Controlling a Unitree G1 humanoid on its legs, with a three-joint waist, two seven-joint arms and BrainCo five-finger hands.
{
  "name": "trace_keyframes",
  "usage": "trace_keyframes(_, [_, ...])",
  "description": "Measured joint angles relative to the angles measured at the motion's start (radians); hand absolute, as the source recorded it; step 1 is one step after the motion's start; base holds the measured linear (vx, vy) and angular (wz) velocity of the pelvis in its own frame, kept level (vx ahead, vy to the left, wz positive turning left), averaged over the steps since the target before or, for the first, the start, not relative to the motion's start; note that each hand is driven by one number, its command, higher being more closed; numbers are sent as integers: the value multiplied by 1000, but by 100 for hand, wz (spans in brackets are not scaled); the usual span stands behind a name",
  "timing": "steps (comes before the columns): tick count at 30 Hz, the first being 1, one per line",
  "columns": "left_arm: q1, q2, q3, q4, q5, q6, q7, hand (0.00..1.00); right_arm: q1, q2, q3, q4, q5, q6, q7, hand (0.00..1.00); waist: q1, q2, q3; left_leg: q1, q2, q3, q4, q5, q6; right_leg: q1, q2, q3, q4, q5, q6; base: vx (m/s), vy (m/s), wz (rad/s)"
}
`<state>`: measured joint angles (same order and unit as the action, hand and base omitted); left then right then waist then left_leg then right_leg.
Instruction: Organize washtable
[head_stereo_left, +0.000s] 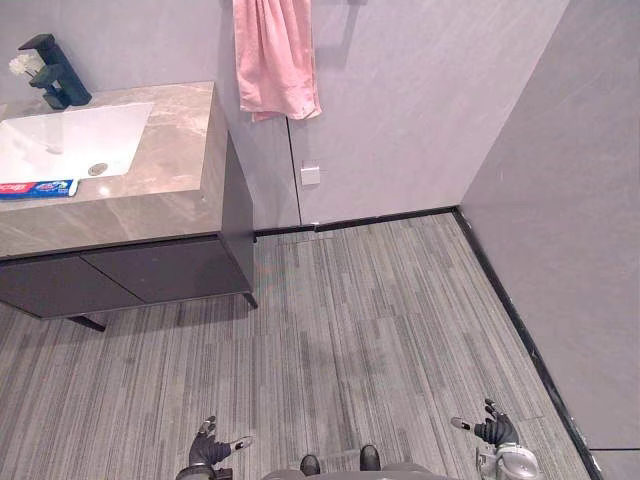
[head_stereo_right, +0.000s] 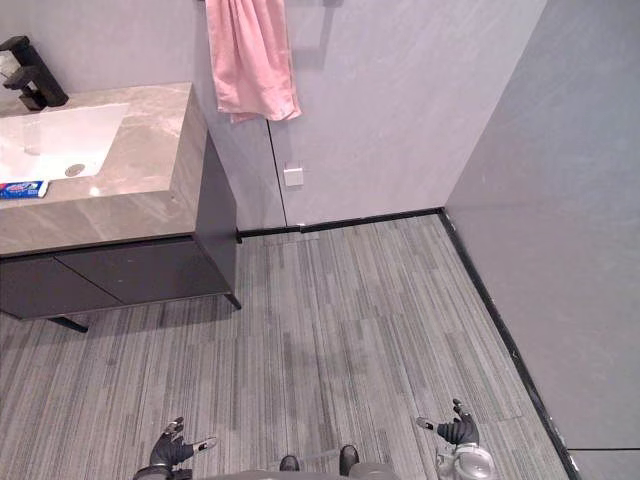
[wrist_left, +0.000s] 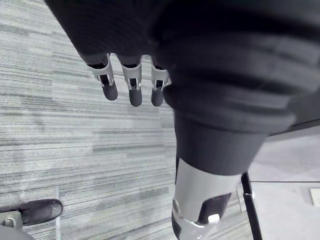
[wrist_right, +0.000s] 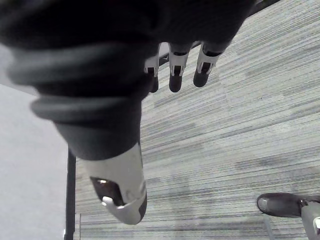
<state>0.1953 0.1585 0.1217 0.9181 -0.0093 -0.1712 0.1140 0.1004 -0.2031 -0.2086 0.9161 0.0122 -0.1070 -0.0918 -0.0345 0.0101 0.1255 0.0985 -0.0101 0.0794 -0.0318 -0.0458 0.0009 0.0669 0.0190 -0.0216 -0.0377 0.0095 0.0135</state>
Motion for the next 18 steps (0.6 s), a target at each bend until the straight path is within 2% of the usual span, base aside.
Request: trace_keyframes(18, [0, 0, 1, 8, -1, 1, 0, 0, 0, 1, 0, 2, 14, 4, 0, 0, -1, -10, -5, 0, -1, -1, -24, 5, 1, -3, 2, -3, -20, 0, 0, -5, -5, 0])
